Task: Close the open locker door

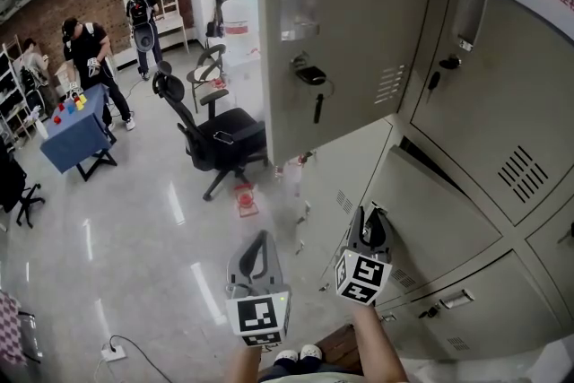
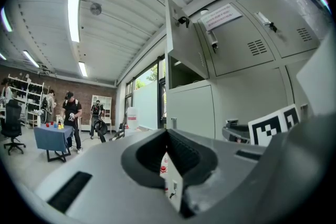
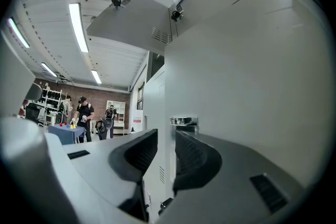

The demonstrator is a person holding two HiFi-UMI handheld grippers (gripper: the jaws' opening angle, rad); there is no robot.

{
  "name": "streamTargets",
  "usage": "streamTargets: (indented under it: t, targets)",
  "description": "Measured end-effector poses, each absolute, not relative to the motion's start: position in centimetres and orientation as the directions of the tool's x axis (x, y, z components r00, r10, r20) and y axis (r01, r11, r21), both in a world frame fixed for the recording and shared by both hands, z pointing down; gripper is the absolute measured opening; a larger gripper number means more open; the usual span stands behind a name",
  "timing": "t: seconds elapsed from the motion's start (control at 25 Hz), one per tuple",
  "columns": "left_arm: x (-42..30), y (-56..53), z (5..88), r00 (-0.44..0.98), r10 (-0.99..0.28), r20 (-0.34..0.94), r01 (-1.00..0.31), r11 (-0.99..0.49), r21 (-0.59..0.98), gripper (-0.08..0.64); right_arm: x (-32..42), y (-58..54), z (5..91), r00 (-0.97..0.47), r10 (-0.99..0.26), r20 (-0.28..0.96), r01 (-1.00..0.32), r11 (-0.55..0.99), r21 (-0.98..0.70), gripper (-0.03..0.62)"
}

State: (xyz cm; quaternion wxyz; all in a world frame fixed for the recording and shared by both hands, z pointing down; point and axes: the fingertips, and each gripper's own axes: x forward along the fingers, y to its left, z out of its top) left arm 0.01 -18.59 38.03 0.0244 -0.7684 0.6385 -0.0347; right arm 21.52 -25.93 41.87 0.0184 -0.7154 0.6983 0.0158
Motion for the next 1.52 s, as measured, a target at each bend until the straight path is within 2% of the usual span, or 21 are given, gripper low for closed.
streamTargets:
  t: [0.48, 0.72, 0.96, 1.52]
  targets:
    - [0.4, -19.3, 38.3, 0.184, -0.983, 0.024, -0.980, -0.185, -0.076, 0.002, 21.6, -25.6, 41.9, 0.061, -0.997, -0.050, -0.998, -0.061, -0.002, 0.098]
    - [0.7, -19.5, 38.5, 0.194, -0.981, 0.026, -0.978, -0.196, -0.075, 0.002, 25.2, -25.3, 45.7, 0.127, -0.989, 0.080, -0.979, -0.138, -0.149, 0.098]
    - [1.4, -19.9, 38.6, 0.209, -0.978, 0.027, -0.975, -0.210, -0.074, 0.002, 27.5, -25.3, 45.2, 0.166, -0.983, 0.072, -0.981, -0.173, -0.092, 0.098]
    - [1.6, -19.8, 38.4, 0.213, -0.977, 0.024, -0.974, -0.214, -0.070, 0.002, 27.2, -25.5, 45.5, 0.164, -0.982, 0.096, -0.984, -0.170, -0.058, 0.101]
